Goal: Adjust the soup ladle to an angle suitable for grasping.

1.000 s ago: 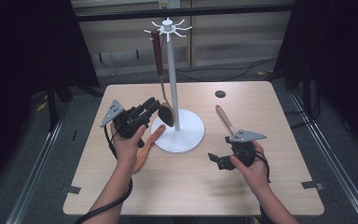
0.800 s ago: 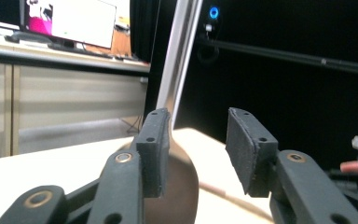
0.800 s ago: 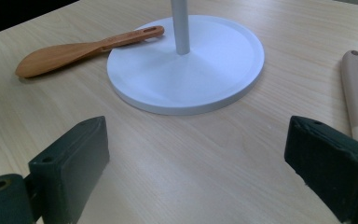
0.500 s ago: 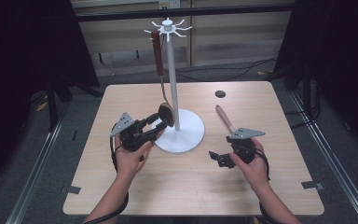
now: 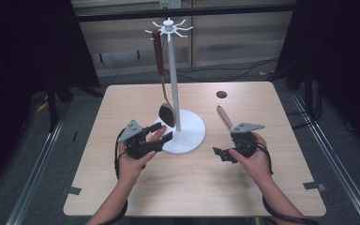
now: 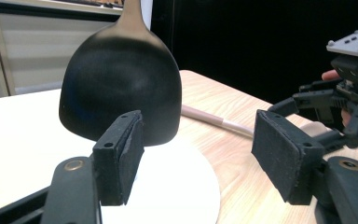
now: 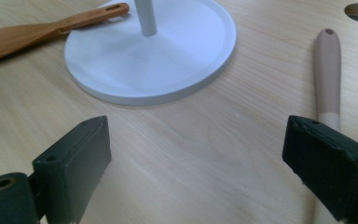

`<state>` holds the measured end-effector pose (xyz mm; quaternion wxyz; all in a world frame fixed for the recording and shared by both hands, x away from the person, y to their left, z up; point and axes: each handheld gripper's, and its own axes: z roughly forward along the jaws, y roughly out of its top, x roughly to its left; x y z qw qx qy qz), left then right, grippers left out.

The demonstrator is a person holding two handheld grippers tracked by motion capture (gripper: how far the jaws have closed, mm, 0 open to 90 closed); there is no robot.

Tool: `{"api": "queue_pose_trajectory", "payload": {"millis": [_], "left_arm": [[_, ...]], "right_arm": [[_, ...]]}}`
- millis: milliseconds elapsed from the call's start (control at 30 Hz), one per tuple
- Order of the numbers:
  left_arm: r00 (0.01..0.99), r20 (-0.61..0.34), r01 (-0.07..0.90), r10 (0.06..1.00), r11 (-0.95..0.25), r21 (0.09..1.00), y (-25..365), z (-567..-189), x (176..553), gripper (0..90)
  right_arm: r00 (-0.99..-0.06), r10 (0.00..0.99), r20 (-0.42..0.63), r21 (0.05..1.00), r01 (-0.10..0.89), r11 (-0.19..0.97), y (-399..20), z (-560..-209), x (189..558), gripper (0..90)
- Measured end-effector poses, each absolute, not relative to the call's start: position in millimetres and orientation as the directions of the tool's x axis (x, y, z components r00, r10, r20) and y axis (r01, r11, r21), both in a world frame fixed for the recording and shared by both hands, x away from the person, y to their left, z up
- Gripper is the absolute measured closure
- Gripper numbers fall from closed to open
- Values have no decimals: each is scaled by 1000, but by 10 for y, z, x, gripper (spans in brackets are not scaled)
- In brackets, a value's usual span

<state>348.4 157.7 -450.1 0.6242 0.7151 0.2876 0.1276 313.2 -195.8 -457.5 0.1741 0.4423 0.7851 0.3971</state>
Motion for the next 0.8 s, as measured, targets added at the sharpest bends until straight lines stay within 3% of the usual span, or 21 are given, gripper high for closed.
{"api": "queue_pose_trajectory", "payload": {"millis": [267, 800], "left_arm": [[791, -178, 267, 586, -68, 961, 1580, -4529, 3463, 280], [793, -173, 263, 584, -72, 962, 1580, -4543, 3462, 267]], "right_arm": [[-511, 857, 59, 727, 611, 314, -1987, -4554, 3294, 120], [-448, 891, 80, 721, 643, 259, -2140, -4446, 3649, 254]]}}
